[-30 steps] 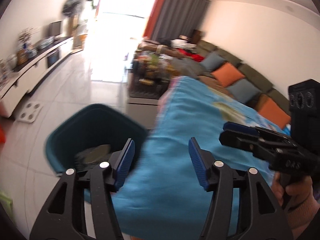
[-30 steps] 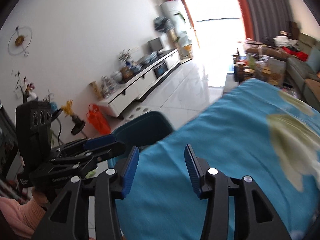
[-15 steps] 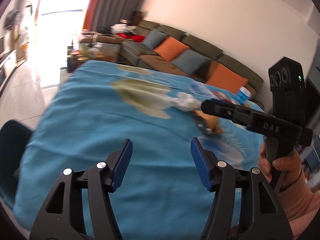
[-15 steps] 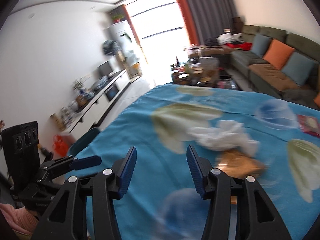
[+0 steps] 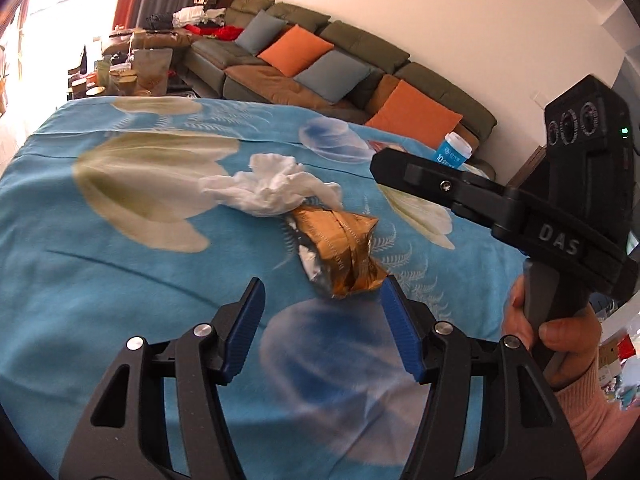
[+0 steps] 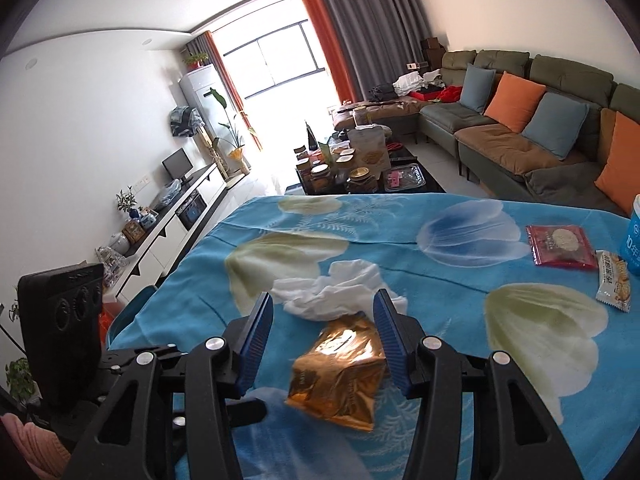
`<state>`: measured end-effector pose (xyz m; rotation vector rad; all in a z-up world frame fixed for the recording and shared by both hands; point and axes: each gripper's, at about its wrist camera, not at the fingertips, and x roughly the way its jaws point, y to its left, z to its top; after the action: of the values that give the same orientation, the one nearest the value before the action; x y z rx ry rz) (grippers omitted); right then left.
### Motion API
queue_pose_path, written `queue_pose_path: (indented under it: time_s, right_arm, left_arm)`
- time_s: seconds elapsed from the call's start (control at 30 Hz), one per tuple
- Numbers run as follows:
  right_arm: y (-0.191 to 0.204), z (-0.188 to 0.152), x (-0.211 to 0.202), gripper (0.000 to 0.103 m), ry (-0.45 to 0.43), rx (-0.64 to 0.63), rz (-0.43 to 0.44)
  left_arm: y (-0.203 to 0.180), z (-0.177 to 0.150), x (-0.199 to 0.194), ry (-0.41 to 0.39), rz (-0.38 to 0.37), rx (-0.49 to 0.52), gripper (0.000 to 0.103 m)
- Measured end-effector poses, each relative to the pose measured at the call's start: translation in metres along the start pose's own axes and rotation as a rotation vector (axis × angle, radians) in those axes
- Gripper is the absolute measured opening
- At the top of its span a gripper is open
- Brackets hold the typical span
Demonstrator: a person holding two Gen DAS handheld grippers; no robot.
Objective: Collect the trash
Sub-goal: 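Move both open tools back over the tissue and gold foil wrapper, then grasp the gold foil wrapper with the left gripper while the right gripper grasps the white tissue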
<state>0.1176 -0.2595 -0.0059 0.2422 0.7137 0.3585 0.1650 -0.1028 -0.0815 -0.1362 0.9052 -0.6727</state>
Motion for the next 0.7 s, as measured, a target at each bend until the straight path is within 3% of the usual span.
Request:
queue_pose_path:
  time_s: [0.23,0.4,0.57,0.7]
  right_arm:
    - [-0.008,0.007,0.007,0.05,0.0,0.003,0.001]
    - [-0.012,0.008,0.014,0.05,0.007,0.01,0.004]
    - [-0.02,0.006,0.023,0.05,0.021,0.037,0.016]
    - [-0.023,0.004,0.028,0.05,0.036,0.048,0.019]
  left_arm:
    - [-0.006,0.008,0.035,0.056,0.008,-0.002,0.055]
    - [-0.002,0.013,0.049,0.071,0.01,-0.019,0.045]
    - [-0.002,0.014,0.05,0.07,-0.019,-0.013,0.026]
    - [-0.005,0.013,0.046,0.059,-0.03,0.001,0.019]
